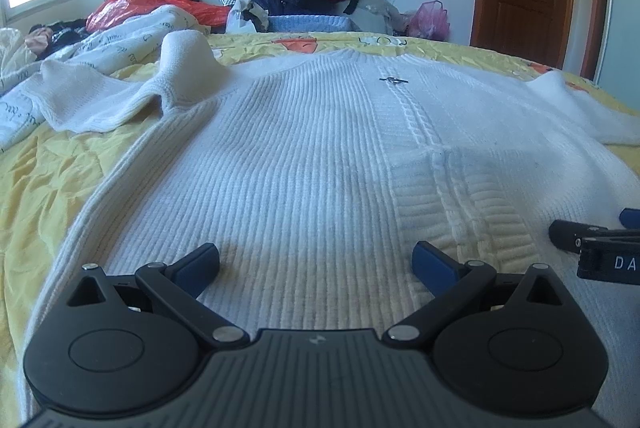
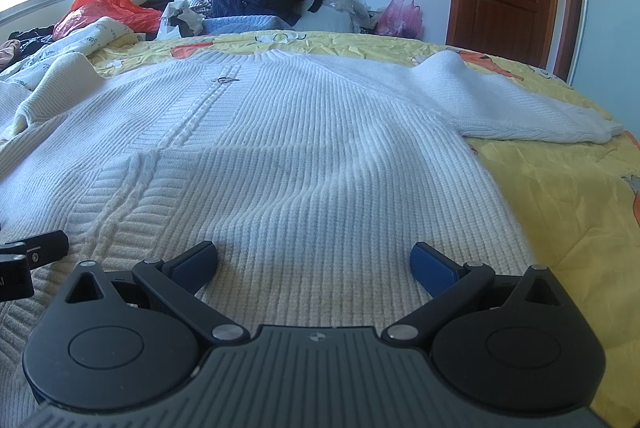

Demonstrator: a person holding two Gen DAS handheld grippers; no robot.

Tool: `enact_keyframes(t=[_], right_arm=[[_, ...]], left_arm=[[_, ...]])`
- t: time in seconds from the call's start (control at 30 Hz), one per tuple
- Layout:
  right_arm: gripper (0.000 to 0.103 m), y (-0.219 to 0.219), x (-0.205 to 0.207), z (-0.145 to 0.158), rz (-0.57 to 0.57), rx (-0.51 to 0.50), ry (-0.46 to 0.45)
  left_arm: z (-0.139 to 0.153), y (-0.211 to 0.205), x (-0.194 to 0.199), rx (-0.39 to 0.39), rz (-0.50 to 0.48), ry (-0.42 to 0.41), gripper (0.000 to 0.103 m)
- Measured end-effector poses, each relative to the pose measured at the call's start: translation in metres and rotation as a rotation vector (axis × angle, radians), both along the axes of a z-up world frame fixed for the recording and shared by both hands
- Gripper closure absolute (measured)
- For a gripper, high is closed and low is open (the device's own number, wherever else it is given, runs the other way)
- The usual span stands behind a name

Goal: Fold small clothes

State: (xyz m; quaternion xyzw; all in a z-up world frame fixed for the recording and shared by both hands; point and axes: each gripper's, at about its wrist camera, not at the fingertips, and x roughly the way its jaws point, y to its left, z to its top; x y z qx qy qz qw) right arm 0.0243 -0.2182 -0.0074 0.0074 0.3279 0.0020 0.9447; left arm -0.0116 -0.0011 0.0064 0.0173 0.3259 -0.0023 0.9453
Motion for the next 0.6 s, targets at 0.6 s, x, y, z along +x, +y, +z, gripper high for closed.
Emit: enact_keyframes(t=[0.6], right_arm=[[0.000,-0.006,0.044,0.016,0.091,0.003,0.027]], left_arm=[[0.005,-0.017,0.065,0.021,-0.062,0.080,0.000]])
